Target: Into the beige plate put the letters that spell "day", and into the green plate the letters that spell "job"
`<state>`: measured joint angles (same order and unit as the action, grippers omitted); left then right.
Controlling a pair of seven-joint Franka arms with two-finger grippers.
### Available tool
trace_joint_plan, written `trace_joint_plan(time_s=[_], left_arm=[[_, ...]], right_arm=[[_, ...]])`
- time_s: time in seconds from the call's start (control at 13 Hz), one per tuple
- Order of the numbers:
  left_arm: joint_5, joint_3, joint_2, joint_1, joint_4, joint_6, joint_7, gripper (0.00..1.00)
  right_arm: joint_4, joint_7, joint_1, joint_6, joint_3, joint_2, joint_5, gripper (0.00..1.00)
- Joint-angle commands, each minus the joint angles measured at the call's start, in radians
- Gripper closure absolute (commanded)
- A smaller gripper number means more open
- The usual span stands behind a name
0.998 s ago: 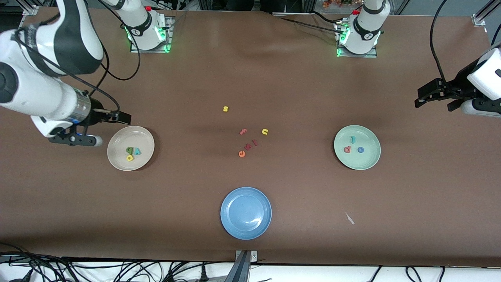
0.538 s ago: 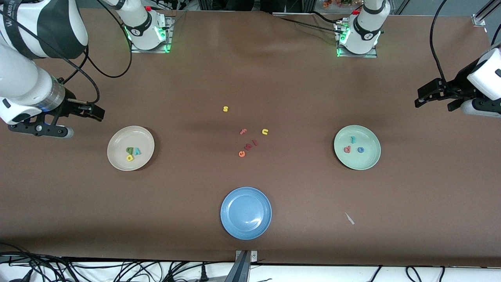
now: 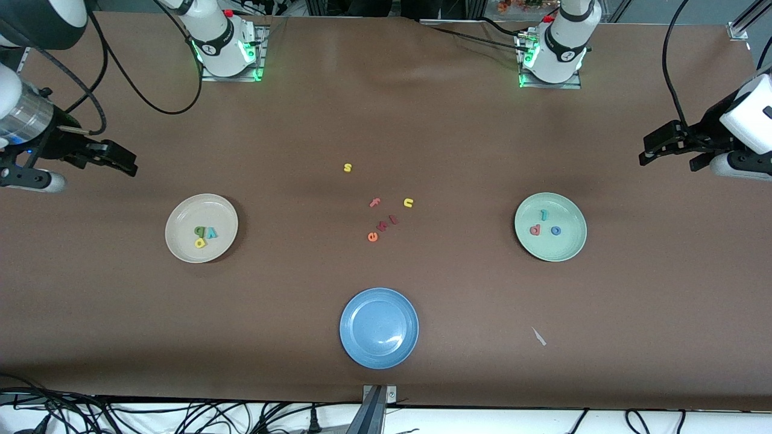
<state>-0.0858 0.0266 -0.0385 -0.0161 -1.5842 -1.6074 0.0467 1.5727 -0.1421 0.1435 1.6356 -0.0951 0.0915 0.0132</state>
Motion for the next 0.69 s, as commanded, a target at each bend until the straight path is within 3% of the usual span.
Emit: trace_joint_plan(time_s=[0.0, 0.61], left_arm=[[0.017, -0.004, 0.002, 0.005, 0.012, 0.010, 0.016, 0.00], [0.017, -0.002, 0.003, 0.007, 0.012, 0.010, 0.016, 0.00]], right_arm=[[0.000, 0.088, -0.030, -0.013, 0.005, -0.009, -0.021, 0.00], [0.003, 0.003, -0.039, -0.010, 0.011, -0.036, -0.032, 0.00]])
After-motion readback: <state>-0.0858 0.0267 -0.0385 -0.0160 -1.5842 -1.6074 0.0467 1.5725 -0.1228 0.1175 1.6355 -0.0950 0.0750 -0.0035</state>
